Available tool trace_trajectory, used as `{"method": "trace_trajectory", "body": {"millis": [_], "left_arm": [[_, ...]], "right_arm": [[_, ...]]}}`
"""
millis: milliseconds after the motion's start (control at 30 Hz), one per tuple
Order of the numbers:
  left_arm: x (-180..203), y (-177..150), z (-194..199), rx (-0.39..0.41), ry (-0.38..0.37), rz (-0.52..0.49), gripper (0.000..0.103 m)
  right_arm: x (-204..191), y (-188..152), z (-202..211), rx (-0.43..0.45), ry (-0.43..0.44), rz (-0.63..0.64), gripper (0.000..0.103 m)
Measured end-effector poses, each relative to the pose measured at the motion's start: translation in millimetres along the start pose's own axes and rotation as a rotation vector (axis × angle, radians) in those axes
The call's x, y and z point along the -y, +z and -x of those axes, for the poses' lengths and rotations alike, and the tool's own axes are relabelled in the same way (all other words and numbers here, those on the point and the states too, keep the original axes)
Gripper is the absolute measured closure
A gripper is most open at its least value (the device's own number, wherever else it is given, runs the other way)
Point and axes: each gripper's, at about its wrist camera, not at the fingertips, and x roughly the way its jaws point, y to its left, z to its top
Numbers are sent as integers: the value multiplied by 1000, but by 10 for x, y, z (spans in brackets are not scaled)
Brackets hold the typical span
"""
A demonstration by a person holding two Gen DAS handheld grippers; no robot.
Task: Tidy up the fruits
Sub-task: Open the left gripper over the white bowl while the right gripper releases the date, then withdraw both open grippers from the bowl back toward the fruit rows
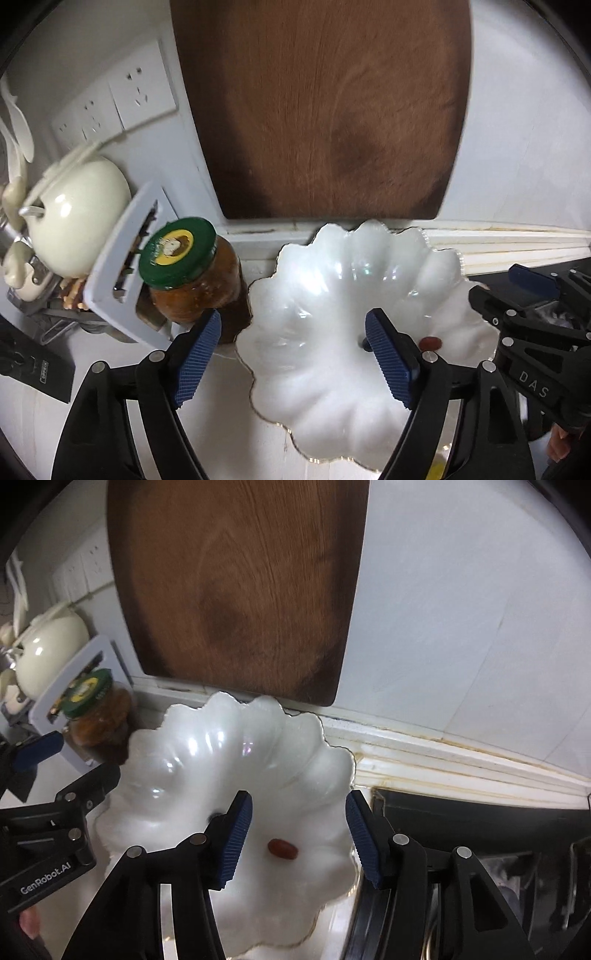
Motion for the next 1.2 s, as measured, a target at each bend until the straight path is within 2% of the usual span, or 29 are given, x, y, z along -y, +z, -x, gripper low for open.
{"method": "trace_trajectory", "body": {"millis": [100, 167, 500, 700, 1200], "left_arm": [[-17, -47, 212, 38, -7, -3, 15], [-44, -91, 376, 75, -4, -1, 14], [-170, -369, 1212, 257, -5, -36, 14], [-284, -586, 1543, 272, -55, 7, 14], [-404, -1149, 1971, 288, -80, 30, 13]], "right_arm": [[-26, -70, 219, 41, 4, 6, 49], [-53, -115, 382, 72, 10, 10, 49], [-178, -347, 1083, 187, 8, 1, 49], [-250, -546, 1421, 234, 26, -5, 49], [-457, -1142, 1980, 338, -10, 28, 49]]}}
